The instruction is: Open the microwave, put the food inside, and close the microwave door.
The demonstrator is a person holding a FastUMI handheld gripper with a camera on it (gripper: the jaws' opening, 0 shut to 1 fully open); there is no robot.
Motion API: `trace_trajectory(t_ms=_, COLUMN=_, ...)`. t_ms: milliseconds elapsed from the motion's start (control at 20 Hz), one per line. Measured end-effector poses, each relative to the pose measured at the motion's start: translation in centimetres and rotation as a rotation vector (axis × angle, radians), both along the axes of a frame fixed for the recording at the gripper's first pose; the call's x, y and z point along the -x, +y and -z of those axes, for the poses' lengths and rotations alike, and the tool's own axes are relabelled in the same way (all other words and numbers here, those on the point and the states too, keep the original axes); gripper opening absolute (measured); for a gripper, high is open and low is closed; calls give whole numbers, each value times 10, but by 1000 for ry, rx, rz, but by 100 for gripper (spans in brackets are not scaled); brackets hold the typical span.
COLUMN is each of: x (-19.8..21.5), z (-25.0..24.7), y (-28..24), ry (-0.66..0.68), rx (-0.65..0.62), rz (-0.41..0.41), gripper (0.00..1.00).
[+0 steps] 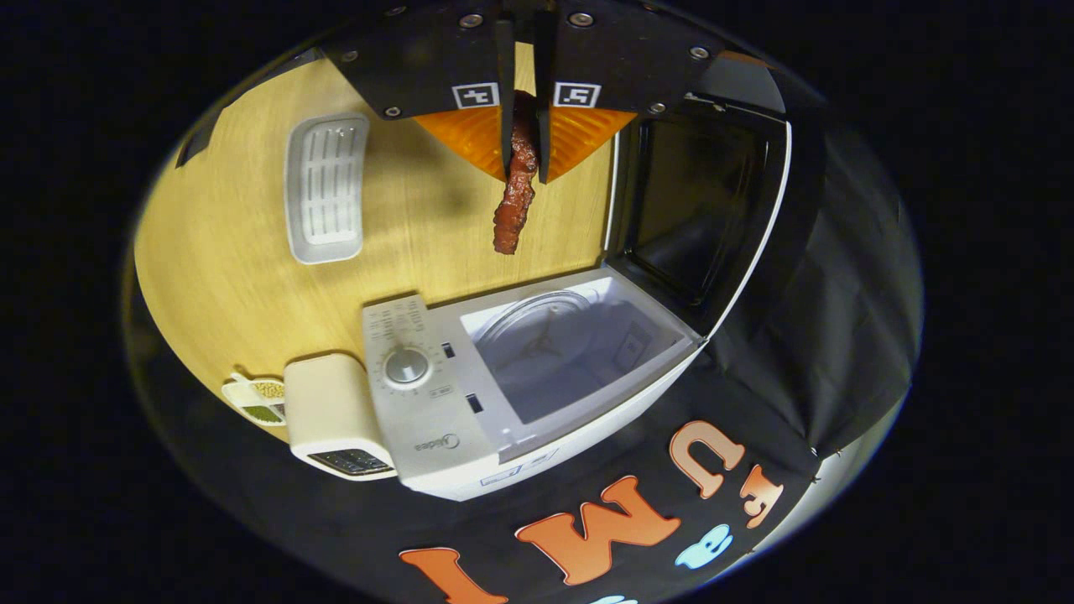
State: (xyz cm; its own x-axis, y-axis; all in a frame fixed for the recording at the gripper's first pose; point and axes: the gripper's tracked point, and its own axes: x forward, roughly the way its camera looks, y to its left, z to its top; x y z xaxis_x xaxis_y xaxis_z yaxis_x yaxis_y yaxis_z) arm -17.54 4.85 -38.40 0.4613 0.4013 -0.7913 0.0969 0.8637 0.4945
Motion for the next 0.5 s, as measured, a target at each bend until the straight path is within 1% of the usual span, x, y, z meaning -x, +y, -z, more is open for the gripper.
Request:
trace_trajectory(t_ms=300, x=-47, z=15, y=67, ry=-33, rx=-103, rz=81, gripper=9)
trace_trajectory(t_ms=500, x=-76, z=22, y=97, ry=-51, rx=-161, rz=136, gripper=9)
